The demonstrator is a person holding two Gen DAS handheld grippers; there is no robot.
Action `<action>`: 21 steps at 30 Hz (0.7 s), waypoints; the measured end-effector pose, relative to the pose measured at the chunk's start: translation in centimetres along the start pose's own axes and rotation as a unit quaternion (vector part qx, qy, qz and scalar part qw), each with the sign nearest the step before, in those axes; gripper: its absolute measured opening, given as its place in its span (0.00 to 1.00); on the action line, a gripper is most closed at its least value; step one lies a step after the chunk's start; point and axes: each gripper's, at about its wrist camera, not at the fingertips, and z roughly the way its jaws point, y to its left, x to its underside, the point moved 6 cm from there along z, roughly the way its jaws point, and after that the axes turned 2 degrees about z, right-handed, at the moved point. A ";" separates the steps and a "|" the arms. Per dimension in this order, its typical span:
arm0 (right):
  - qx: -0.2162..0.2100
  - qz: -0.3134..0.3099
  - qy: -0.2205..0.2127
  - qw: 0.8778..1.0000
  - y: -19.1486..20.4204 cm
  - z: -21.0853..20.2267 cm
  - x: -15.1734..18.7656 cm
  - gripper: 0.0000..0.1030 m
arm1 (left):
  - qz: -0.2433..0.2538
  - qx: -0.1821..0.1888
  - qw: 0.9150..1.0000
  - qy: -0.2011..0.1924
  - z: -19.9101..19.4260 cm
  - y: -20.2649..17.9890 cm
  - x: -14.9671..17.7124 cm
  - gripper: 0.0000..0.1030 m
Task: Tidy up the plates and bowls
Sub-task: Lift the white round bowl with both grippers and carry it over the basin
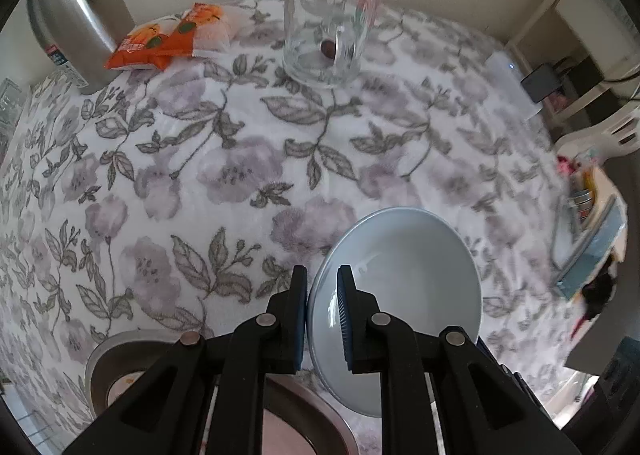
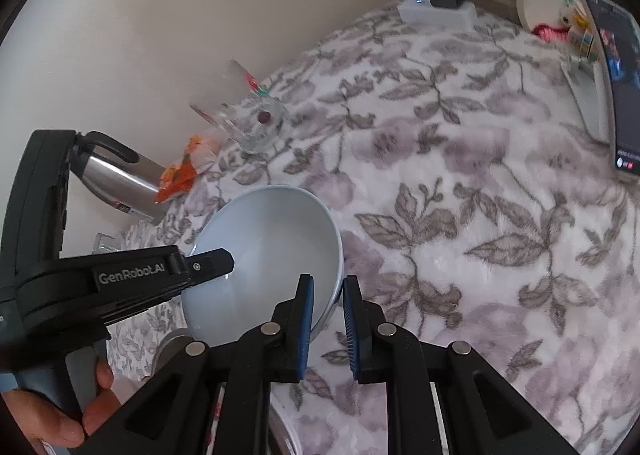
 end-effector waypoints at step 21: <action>-0.050 -0.088 -0.048 0.994 8.4 -7.8 1.8 0.16 | -0.045 0.080 0.986 -0.142 -11.6 4.6 3.8 0.15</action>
